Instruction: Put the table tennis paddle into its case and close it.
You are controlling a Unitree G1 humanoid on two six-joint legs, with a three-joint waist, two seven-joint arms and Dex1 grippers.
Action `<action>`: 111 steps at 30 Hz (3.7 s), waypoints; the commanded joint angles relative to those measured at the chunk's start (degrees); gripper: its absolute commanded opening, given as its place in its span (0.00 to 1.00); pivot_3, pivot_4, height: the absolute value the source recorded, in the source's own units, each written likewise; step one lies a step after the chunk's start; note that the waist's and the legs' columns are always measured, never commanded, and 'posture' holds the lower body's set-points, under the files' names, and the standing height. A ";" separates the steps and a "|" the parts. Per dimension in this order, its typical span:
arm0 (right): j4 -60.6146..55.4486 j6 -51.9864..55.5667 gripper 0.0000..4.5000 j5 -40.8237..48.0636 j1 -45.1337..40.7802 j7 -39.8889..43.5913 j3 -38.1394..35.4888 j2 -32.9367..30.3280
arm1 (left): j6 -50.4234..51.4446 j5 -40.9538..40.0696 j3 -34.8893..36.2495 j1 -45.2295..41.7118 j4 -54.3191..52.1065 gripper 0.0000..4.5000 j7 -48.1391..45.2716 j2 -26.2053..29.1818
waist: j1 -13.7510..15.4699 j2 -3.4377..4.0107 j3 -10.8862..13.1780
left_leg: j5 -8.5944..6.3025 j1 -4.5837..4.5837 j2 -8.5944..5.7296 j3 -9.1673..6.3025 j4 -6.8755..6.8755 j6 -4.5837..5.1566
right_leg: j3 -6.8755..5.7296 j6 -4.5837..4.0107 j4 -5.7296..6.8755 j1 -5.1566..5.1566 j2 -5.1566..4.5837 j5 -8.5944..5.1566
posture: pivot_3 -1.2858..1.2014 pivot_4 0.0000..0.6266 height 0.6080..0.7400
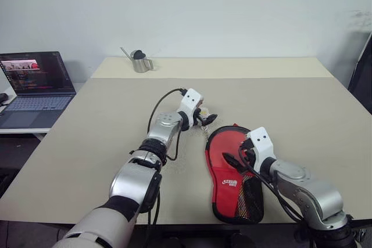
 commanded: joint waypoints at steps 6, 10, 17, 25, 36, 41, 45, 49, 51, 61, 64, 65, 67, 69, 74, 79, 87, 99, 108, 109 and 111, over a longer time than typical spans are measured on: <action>-1.00 -1.97 1.00 -1.34 -0.94 -0.08 -0.03 1.16 | 1.19 2.83 0.59 -2.05 4.18 1.00 4.99 -2.72 | -0.22 0.00 0.00 | 0.00 0.02 0.00 0.00 0.01 0.00 | 0.00 0.01 0.02 0.01 0.00 0.01 | 0.52 0.24 1.00; -1.39 -1.89 1.00 -1.71 -0.48 -0.09 -0.30 1.30 | -1.67 1.79 2.92 -2.67 3.99 1.00 8.81 -2.62 | -0.23 0.00 0.00 | 0.00 0.04 0.00 0.00 0.01 0.00 | 0.00 0.02 0.02 0.02 0.00 0.01 | 0.52 0.24 1.00; -2.14 -1.55 1.00 -2.08 0.31 -0.22 -0.52 1.78 | -2.87 1.17 6.41 -1.27 3.42 1.00 13.10 -0.64 | -0.23 0.00 0.00 | 0.00 0.03 0.00 0.01 0.01 0.00 | 0.02 0.02 0.02 0.01 0.00 0.01 | 0.52 0.24 1.00; -2.11 -1.31 1.00 -2.00 0.03 -0.19 -0.96 1.97 | 6.01 1.27 6.53 2.02 4.58 1.00 7.53 -2.05 | -0.23 -0.01 -0.01 | 0.00 0.04 -0.01 0.00 0.04 0.00 | 0.01 0.03 0.03 0.04 0.00 0.02 | 0.52 0.24 1.00; -2.76 -1.63 1.00 -2.39 1.28 -1.06 -1.72 2.50 | 5.31 1.94 6.15 0.70 3.43 0.73 4.00 -2.60 | -0.21 -0.01 -0.03 | 0.00 0.09 -0.01 0.01 0.06 -0.01 | 0.02 0.05 0.04 0.09 0.00 0.03 | 0.52 0.24 1.00; -2.71 -2.10 1.00 -2.43 1.71 -1.53 -1.75 2.62 | 5.10 0.50 7.65 0.47 2.85 0.33 2.78 -2.00 | -0.21 -0.01 -0.03 | 0.00 0.09 -0.01 0.01 0.06 -0.01 | 0.02 0.05 0.04 0.09 0.00 0.03 | 0.52 0.24 1.00; -2.51 -2.51 1.00 -2.68 1.95 -1.63 -1.43 2.63 | 4.92 -0.06 8.55 0.55 2.61 0.05 2.24 -1.96 | -0.31 -0.01 -0.03 | 0.00 0.09 0.00 0.01 0.06 0.00 | 0.02 0.05 0.05 0.09 0.00 0.03 | 0.52 0.24 1.00; -3.01 -2.62 1.00 -3.34 2.88 -1.54 -1.08 1.85 | 3.68 -1.70 9.58 0.55 1.09 0.01 -0.03 -1.22 | -0.36 -0.01 -0.03 | 0.00 0.09 0.00 0.01 0.06 0.00 | 0.02 0.05 0.05 0.07 0.00 0.03 | 0.52 0.24 1.00; -3.74 -2.29 1.00 -3.43 3.57 -1.45 -1.41 1.60 | 3.21 -2.74 10.11 0.75 -0.07 0.01 -3.17 -0.36 | -0.36 -0.01 -0.03 | 0.00 0.08 0.00 0.02 0.06 -0.01 | 0.03 0.05 0.05 0.06 0.00 0.03 | 0.52 0.24 1.00; -7.23 -0.08 1.00 -2.49 7.00 -0.79 -0.98 2.01 | 6.20 -7.36 8.77 3.84 -9.17 0.01 -26.73 6.11 | -0.46 0.00 -0.03 | 0.00 0.08 0.03 0.01 0.06 0.00 | 0.04 0.03 0.06 0.05 0.02 0.03 | 0.52 0.24 1.00; -6.87 -0.29 0.85 -2.63 6.87 -0.64 0.25 2.25 | 6.10 -5.99 5.95 5.06 -11.23 0.01 -31.69 7.01 | -0.36 0.00 -0.03 | 0.00 0.08 0.02 0.01 0.06 0.00 | 0.05 0.03 0.06 0.06 0.02 0.03 | 0.52 0.24 1.00; -6.53 -0.53 0.78 -2.81 6.60 -0.74 0.61 2.43 | 5.91 -5.63 5.25 5.45 -11.61 0.01 -32.16 7.18 | -0.35 0.00 -0.03 | 0.00 0.07 0.02 0.01 0.06 0.00 | 0.05 0.02 0.06 0.06 0.02 0.03 | 0.52 0.24 1.00; -5.52 -0.99 0.71 -3.40 5.73 -1.22 1.36 2.97 | 5.47 -5.04 4.12 6.28 -12.21 0.01 -32.49 7.25 | -0.38 0.00 -0.03 | 0.00 0.08 0.03 0.00 0.06 0.00 | 0.05 0.02 0.06 0.06 0.02 0.03 | 0.52 0.24 1.00; -4.44 -1.55 0.71 -4.09 4.88 -1.71 1.83 3.55 | 5.39 -4.95 3.59 6.86 -12.84 0.01 -32.18 7.03 | -0.44 0.00 -0.03 | 0.00 0.09 0.04 0.01 0.06 0.00 | 0.05 0.02 0.06 0.05 0.02 0.02 | 0.52 0.24 1.00; -0.34 -3.87 0.71 -6.74 3.38 -2.19 3.32 4.19 | 5.00 -4.76 2.55 7.44 -13.66 0.01 -31.84 6.39 | -0.35 0.00 -0.03 | 0.00 0.09 0.04 -0.01 0.08 0.00 | 0.04 0.02 0.07 0.06 0.04 0.03 | 0.52 0.24 1.00; 3.03 -5.04 0.75 -7.91 2.97 -2.81 2.57 4.87 | 4.18 -4.78 2.23 6.55 -12.86 0.01 -31.42 6.23 | -0.36 -0.01 -0.03 | 0.00 0.10 0.04 0.00 0.07 0.00 | 0.04 0.02 0.06 0.06 0.04 0.03 | 0.52 0.24 1.00; 5.84 -3.96 1.00 -9.30 2.49 -2.51 3.69 4.66 | 2.50 -4.00 1.29 5.91 -11.48 0.01 -31.12 5.37 | -0.35 -0.02 -0.05 | 0.00 0.12 0.04 -0.01 0.12 0.00 | 0.05 0.04 0.08 0.10 0.04 0.04 | 0.52 0.24 1.00; 7.20 -3.09 1.00 -9.59 5.12 -1.98 5.27 5.78 | -8.78 8.73 -7.20 -3.53 3.05 0.01 -19.12 -3.31 | -0.16 -0.36 -0.29 | 0.00 0.14 0.03 -0.01 0.13 0.00 | 0.03 0.05 0.06 0.16 0.04 0.04 | 0.52 0.24 1.00; 7.08 -3.14 1.00 -10.50 8.03 -2.50 6.30 7.78 | -9.34 11.40 -6.40 -8.03 6.52 0.01 -10.77 -8.05 | -0.24 -0.39 -0.41 | 0.00 0.17 0.04 -0.03 0.14 0.00 | 0.00 0.07 0.06 0.20 0.03 0.05 | 0.52 0.24 1.00; 7.02 -3.12 1.00 -10.63 8.33 -2.52 6.43 8.04 | -9.29 11.64 -6.35 -8.36 6.76 0.01 -9.52 -8.52 | -0.23 -0.40 -0.42 | 0.00 0.16 0.03 -0.03 0.15 0.00 | 0.01 0.08 0.06 0.20 0.03 0.06 | 0.52 0.24 1.00; 6.93 -3.04 1.00 -10.71 8.86 -2.54 6.60 8.43 | -9.15 12.62 -6.56 -9.04 7.26 0.01 -5.89 -9.38 | -0.20 -0.40 -0.42 | 0.00 0.16 0.03 -0.04 0.16 0.00 | 0.01 0.09 0.06 0.21 0.03 0.06 | 0.52 0.24 1.00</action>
